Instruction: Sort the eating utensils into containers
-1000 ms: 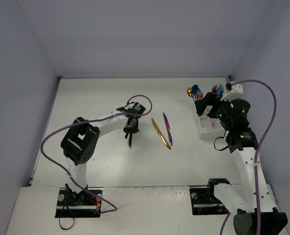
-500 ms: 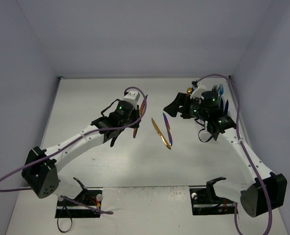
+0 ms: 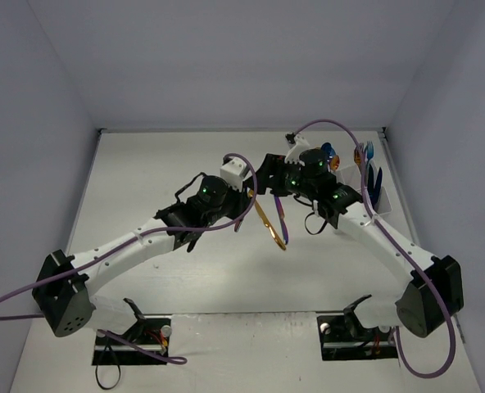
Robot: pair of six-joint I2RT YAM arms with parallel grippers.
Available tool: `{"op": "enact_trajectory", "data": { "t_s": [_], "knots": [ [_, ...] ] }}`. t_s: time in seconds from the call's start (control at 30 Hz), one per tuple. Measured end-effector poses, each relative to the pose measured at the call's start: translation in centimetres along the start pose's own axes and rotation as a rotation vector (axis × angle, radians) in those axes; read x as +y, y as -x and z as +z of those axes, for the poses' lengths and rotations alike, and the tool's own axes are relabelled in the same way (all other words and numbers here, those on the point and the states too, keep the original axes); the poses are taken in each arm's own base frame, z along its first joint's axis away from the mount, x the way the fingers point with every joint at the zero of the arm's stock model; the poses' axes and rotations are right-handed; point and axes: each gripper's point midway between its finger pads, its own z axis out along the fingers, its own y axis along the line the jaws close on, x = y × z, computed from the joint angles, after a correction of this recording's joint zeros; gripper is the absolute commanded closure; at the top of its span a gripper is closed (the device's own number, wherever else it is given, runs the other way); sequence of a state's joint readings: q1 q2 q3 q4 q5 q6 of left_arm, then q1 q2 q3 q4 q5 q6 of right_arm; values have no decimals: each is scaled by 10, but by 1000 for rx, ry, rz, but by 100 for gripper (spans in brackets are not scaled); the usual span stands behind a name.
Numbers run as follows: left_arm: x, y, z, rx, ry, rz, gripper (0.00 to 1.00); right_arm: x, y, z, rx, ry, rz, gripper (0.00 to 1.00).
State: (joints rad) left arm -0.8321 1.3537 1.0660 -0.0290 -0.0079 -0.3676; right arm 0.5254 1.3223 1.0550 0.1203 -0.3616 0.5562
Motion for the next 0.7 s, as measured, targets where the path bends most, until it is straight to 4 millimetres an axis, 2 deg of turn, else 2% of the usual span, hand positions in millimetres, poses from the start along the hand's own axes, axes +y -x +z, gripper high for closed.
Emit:
{"op": "enact_trajectory", "data": {
  "t_s": [0.17, 0.3, 0.37, 0.57, 0.63, 0.7],
  "knots": [
    [-6, 4, -2, -16, -19, 8, 100, -5, 0, 4, -9, -28, 1, 60],
    [-10, 4, -2, -20, -29, 17, 100, -6, 3, 5, -23, -34, -1, 88],
    [-11, 5, -2, -21, -30, 19, 100, -6, 4, 5, -28, -36, -7, 98],
    [-10, 5, -1, -24, -30, 20, 99, -1, 7, 7, -51, -20, -20, 100],
    [-10, 4, -1, -21, -30, 20, 71, -2, 6, 7, -53, -25, -22, 100],
    [-10, 4, -1, -18, -28, 23, 51, -5, 5, 7, -55, -32, -27, 100]
  ]
}}
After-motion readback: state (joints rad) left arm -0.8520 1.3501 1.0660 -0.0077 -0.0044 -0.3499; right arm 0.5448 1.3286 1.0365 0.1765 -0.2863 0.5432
